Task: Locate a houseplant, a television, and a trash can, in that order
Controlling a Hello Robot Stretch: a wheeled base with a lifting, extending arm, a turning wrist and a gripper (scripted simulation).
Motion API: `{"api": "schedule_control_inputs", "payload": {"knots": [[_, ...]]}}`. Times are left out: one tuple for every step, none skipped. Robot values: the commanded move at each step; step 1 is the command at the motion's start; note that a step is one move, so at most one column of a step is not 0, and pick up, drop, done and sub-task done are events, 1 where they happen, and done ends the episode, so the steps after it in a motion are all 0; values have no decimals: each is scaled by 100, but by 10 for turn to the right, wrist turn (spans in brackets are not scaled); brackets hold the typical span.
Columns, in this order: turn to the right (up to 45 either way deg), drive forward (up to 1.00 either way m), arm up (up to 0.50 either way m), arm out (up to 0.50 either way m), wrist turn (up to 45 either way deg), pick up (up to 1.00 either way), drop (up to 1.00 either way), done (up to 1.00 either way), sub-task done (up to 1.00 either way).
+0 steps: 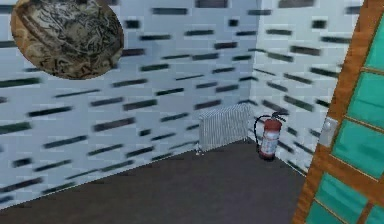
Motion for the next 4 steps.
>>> {"api": "schedule_control_inputs", "payload": {"knots": [[-450, 0, 0, 0, 0, 0, 0, 0, 0], [0, 100, 0, 0, 0, 0, 0, 0, 0], [-60, 0, 0, 0, 0, 0, 0, 0, 0], [0, 25, 0, 0, 0, 0, 0, 0, 0]]}}
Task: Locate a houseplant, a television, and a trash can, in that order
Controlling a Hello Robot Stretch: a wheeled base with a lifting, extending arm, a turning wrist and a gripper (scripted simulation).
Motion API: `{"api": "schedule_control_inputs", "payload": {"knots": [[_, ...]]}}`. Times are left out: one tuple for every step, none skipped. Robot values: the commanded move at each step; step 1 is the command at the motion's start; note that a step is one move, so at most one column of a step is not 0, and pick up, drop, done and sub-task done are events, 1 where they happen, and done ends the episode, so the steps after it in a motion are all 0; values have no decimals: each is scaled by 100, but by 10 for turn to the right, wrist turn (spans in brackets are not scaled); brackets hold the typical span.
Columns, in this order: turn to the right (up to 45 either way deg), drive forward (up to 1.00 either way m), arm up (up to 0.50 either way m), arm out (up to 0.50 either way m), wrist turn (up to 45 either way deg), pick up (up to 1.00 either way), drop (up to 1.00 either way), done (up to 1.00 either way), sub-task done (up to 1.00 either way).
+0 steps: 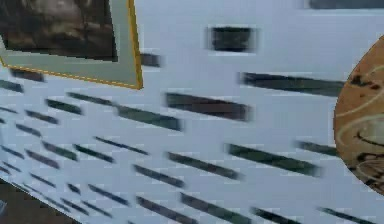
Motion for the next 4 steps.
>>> {"api": "schedule_control_inputs", "payload": {"knots": [[-450, 0, 0, 0, 0, 0, 0, 0, 0], [-150, 0, 0, 0, 0, 0, 0, 0, 0], [0, 45, 0, 0, 0, 0, 0, 0, 0], [-390, 0, 0, 0, 0, 0, 0, 0, 0]]}}
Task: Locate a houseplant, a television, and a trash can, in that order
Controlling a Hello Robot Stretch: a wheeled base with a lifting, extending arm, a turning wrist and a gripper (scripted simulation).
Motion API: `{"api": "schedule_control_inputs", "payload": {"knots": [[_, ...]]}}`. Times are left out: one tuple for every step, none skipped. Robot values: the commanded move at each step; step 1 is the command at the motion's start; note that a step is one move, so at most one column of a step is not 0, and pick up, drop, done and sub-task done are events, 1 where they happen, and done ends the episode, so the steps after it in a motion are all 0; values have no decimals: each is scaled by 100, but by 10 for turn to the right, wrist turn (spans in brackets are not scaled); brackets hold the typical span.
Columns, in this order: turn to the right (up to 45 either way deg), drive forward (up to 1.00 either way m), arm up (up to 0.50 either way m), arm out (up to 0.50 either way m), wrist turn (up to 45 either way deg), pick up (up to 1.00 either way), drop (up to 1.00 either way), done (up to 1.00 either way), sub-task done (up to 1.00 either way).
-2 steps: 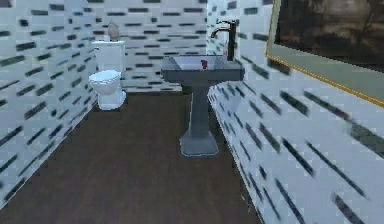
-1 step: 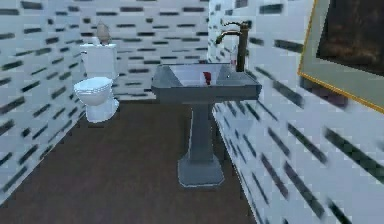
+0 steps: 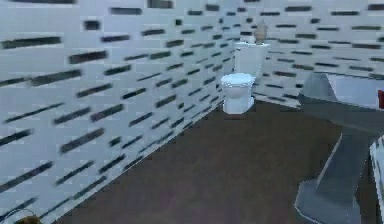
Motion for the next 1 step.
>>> {"api": "schedule_control_inputs", "payload": {"knots": [[0, 100, 0, 0, 0, 0, 0, 0, 0]]}}
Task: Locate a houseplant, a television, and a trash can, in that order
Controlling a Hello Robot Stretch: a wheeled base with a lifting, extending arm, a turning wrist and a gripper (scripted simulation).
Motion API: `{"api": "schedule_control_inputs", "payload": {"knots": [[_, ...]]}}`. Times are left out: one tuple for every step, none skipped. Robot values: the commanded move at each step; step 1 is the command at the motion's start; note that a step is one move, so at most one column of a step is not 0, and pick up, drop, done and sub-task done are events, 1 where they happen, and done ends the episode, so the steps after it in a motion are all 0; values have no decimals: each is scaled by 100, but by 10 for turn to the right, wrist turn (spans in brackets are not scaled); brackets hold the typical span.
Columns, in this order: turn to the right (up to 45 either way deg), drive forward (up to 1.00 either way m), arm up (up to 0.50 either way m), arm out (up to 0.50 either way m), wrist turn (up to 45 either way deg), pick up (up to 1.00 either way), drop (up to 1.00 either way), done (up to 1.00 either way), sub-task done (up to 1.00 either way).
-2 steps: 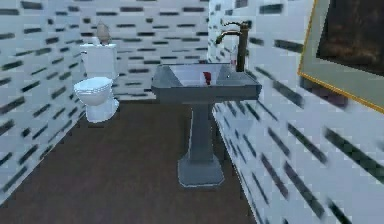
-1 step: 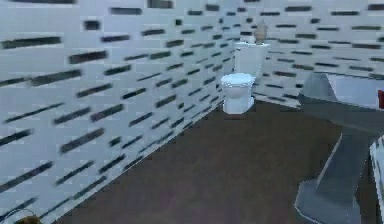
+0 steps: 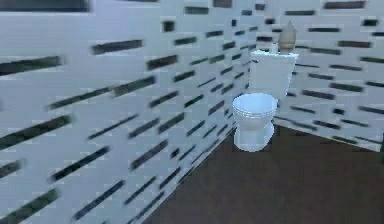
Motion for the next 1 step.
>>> {"api": "schedule_control_inputs", "payload": {"knots": [[0, 30, 0, 0, 0, 0, 0, 0, 0]]}}
